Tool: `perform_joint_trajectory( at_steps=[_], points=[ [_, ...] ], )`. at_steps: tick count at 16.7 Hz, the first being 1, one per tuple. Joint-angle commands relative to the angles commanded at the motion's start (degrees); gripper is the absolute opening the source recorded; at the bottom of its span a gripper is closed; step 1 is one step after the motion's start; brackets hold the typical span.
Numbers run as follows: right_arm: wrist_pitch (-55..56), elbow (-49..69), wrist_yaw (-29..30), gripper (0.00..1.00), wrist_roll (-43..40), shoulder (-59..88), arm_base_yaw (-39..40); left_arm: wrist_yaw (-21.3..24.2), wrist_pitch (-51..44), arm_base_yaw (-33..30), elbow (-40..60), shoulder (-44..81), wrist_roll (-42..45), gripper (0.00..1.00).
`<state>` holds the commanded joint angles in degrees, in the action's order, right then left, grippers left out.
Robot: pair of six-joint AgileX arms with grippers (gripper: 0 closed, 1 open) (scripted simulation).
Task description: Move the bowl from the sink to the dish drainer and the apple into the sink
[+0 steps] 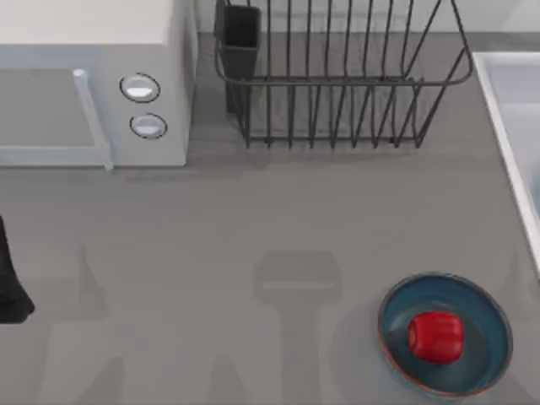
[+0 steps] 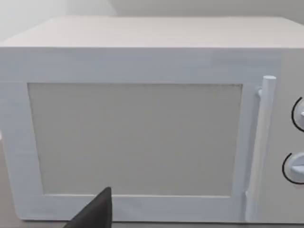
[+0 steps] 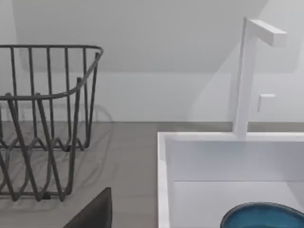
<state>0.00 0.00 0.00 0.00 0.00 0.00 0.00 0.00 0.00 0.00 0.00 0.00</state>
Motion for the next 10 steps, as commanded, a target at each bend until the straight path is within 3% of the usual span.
perform_joint_trajectory(
  at_steps=[5,10],
  points=[
    [-1.6,3.0,0.1,1.00,-0.4,3.3,-0.6,0.0,0.0,0.0,0.0,0.0,0.0,1.00],
    [-9.5,17.7,0.2,1.00,-2.8,19.3,-3.2,0.0,0.0,0.0,0.0,0.0,0.0,1.00]
  ],
)
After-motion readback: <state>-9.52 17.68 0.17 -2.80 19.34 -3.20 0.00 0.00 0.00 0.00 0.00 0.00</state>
